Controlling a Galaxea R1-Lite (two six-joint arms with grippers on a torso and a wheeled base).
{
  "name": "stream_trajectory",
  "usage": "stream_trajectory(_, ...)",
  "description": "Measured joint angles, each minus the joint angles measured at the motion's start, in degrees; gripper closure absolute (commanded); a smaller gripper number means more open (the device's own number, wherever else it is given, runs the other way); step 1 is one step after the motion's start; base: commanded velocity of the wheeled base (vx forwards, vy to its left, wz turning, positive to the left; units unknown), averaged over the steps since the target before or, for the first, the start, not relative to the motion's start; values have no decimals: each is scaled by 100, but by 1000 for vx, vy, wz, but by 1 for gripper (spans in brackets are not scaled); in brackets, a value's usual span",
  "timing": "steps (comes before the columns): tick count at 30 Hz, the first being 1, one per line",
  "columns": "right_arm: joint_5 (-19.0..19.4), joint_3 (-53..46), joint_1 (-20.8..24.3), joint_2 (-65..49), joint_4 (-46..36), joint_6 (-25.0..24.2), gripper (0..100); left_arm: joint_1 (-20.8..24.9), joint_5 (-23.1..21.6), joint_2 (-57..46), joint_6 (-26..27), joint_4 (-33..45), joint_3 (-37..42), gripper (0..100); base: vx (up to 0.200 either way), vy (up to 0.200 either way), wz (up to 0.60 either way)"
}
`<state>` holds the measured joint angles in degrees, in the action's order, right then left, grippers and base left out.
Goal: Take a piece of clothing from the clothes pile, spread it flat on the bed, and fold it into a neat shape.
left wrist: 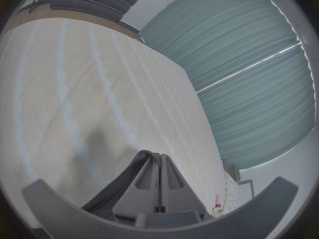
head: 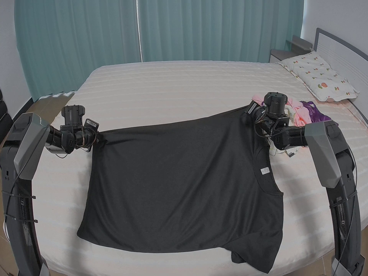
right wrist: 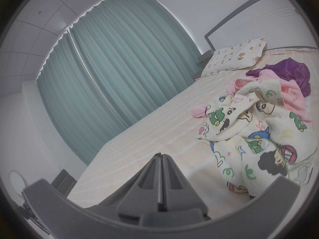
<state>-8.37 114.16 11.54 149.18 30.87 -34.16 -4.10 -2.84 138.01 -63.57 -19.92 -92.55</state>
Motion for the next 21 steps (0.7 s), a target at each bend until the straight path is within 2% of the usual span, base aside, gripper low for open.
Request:
stream_trajectory(2,-21,17,13,113,-5,26,100,7,2,105,89,-2,-55,100,0,0,0)
stream_trajectory(3,-35,24,24,179,-7,37,0,16,5,157,133,0,-72,100,0,0,0)
stream_trajectory(5,-79,35,35,297,-7,50,0,33,2,249,183,2,-105,100,0,0,0)
stream_trajectory(6,-104,37,39,356,-7,55,0,40,0,293,200,0,-133,0,0,0,0)
stream_trajectory(15,-405,41,110,667,-29,52,0,129,-74,529,293,0,-282,0,0,0,0)
stream_trajectory(21,-495,-336,11,355,-9,-51,0,99,-77,435,301,33,-238,0,0,0,0)
